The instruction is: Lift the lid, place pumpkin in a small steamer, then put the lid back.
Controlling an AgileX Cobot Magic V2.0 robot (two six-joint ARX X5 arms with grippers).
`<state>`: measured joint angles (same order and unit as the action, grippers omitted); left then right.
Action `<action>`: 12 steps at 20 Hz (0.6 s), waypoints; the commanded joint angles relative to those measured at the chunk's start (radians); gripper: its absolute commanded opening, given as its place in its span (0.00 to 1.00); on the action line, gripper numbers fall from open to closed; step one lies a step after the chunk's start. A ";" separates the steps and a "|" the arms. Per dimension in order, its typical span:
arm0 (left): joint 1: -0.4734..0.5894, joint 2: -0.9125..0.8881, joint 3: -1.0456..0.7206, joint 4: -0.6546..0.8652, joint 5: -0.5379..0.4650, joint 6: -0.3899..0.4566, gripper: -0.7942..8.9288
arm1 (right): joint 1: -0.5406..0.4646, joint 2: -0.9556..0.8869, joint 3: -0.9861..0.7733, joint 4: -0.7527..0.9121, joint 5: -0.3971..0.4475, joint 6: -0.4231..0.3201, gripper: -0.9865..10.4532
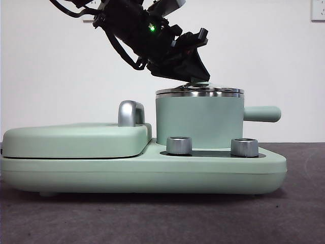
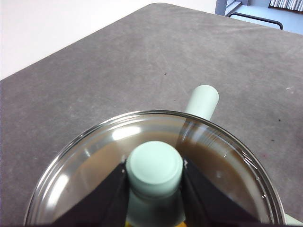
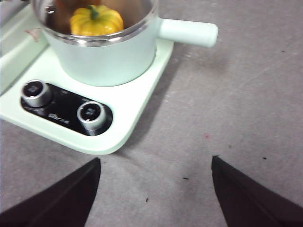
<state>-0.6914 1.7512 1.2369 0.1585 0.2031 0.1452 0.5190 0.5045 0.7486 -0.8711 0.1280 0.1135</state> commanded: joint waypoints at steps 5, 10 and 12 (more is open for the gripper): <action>-0.003 0.009 0.017 -0.008 0.008 -0.017 0.16 | 0.008 0.003 0.005 0.010 0.004 0.011 0.40; 0.006 0.006 0.017 -0.010 0.008 -0.067 0.38 | 0.008 0.003 0.005 0.010 0.004 0.011 0.40; 0.013 -0.007 0.017 -0.013 0.008 -0.114 0.38 | 0.008 0.003 0.005 0.010 0.004 0.011 0.40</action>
<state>-0.6750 1.7489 1.2369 0.1387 0.2085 0.0658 0.5190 0.5045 0.7486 -0.8711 0.1280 0.1135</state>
